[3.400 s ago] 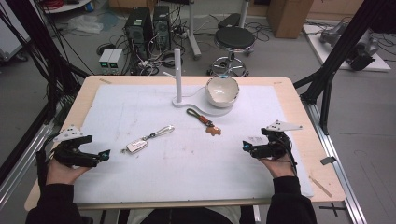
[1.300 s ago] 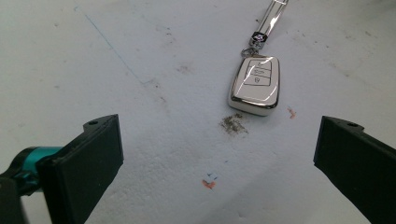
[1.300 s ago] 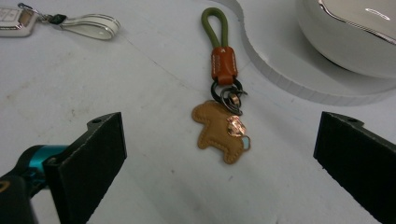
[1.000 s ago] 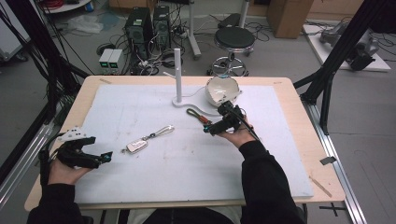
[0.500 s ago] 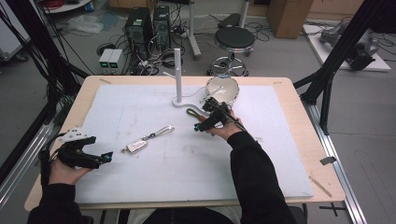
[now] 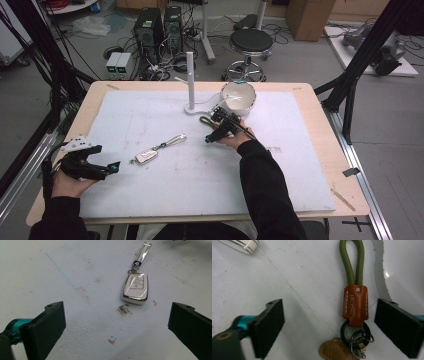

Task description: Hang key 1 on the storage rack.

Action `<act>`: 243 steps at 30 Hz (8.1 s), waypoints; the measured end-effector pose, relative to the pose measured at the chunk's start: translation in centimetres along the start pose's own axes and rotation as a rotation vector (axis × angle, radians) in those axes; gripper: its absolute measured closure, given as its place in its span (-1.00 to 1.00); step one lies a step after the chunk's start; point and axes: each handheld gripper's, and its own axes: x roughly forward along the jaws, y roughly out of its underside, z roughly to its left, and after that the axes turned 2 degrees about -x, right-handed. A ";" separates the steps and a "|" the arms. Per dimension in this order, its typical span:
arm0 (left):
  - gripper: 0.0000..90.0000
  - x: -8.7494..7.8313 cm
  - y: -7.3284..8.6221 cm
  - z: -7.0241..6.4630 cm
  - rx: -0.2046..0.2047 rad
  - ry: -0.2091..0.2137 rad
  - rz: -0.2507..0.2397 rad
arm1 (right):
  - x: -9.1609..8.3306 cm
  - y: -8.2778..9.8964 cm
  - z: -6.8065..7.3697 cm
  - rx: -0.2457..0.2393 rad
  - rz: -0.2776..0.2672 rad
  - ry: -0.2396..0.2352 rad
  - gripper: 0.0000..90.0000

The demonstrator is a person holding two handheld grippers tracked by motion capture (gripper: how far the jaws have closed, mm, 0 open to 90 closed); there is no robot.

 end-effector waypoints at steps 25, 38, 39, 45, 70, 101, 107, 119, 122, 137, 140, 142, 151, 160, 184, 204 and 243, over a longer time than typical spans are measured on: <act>-0.96 0.1 0.0 0.0 0.015 -0.001 0.008 | -0.3 0.3 -1.5 0.127 0.004 0.081 0.57; -0.96 0.1 0.1 0.0 0.013 0.006 0.007 | -1.0 0.2 -0.5 0.100 -0.005 0.066 0.60; -0.96 0.1 0.1 0.0 0.013 0.006 0.006 | -1.2 0.1 -0.5 0.097 -0.007 0.060 0.60; -0.96 0.1 0.1 0.1 0.011 0.006 0.005 | -2.4 0.0 -0.5 0.103 -0.045 0.045 0.60; -0.96 0.1 0.1 0.1 0.011 0.004 0.009 | -9.9 -2.4 -0.9 0.071 -0.219 0.068 0.60; -0.96 0.0 0.2 0.2 0.003 -0.002 0.009 | -15.5 -7.6 0.0 0.003 -0.284 0.134 0.60; -0.96 0.2 0.3 0.3 0.003 0.003 0.021 | -15.6 -8.5 0.5 -0.010 -0.291 0.131 0.60; -0.96 0.0 0.3 0.4 -0.004 0.006 0.011 | -13.8 -9.3 1.2 -0.017 -0.247 0.163 0.59; -0.96 0.1 0.3 0.4 -0.007 0.006 0.011 | -13.4 -9.5 1.1 -0.008 -0.239 0.167 0.59; -0.96 0.1 0.2 0.4 -0.013 0.010 0.005 | -10.5 -10.1 0.7 0.047 -0.175 0.181 0.57; -0.96 0.1 0.2 0.4 -0.014 0.010 -0.001 | -9.3 -10.3 0.6 0.058 -0.152 0.187 0.56; -0.96 0.1 0.2 0.4 -0.015 0.011 0.003 | -8.9 -10.4 0.6 0.067 -0.146 0.183 0.56; -0.96 -0.1 0.2 0.5 -0.006 0.010 0.006 | -7.1 -10.9 0.0 0.129 -0.152 0.151 0.55; -0.96 -0.2 0.2 0.4 0.004 0.001 -0.002 | -7.0 -10.9 -0.4 0.163 -0.154 0.123 0.48; -0.96 -0.2 0.4 0.4 -0.009 -0.002 -0.008 | -9.6 -9.8 0.1 0.102 -0.107 0.153 -0.98; -0.96 -0.2 0.4 0.4 -0.013 -0.004 -0.004 | -11.3 -3.7 -0.5 0.105 -0.130 0.164 -0.98; -0.96 0.2 0.6 0.4 -0.004 -0.005 0.024 | -12.6 9.8 -1.3 0.184 -0.191 0.204 -0.98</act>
